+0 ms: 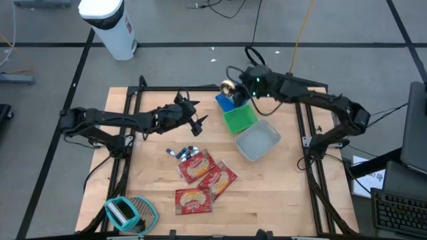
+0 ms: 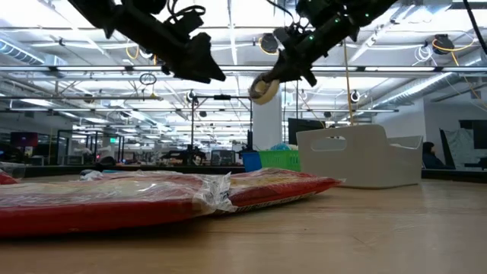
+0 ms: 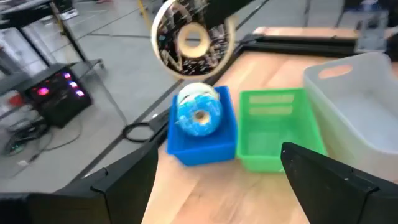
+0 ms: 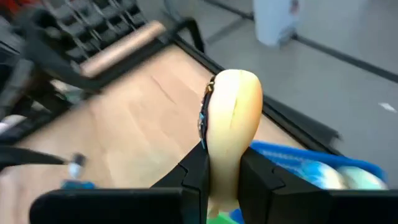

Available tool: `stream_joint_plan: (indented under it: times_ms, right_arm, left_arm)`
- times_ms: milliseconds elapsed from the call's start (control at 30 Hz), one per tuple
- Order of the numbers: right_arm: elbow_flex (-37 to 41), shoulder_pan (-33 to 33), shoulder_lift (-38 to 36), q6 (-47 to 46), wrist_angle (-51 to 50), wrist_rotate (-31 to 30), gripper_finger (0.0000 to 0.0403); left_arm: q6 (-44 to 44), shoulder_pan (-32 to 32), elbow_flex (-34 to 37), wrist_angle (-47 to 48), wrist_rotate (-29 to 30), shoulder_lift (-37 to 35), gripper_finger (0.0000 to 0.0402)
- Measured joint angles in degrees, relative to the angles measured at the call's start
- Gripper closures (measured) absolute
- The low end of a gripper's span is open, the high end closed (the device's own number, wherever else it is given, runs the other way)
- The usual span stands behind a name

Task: Pick & Place Food Item
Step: Put the black donut into the blue bin

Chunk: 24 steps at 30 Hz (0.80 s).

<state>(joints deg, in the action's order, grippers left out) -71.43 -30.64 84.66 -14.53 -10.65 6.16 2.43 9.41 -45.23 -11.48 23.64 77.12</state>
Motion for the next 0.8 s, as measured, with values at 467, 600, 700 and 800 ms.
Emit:
stream_joint_plan:
  times_ms: [467, 600, 700, 800]
  right_arm:
    - [1.79, -3.08, 11.33, 3.39, 2.21, -0.03, 0.0353]
    - [2.89, -3.06, 13.02, 2.48, 3.78, -0.10, 0.0353]
    - [3.67, -3.06, 14.04, 1.69, 3.64, -0.14, 0.0353]
    - [4.45, -3.06, 14.98, 1.62, 4.64, -0.21, 0.0353]
  left_arm:
    - [-1.87, 0.37, -0.03, -0.87, -1.27, 3.02, 0.0060]
    - [-2.74, 0.37, -0.05, -0.58, -1.27, 3.17, 0.0058]
    - [-2.97, 0.37, -0.05, -0.39, -1.27, 3.15, 0.0060]
    - [-2.98, 0.37, -0.05, -0.35, -1.27, 3.15, 0.0061]
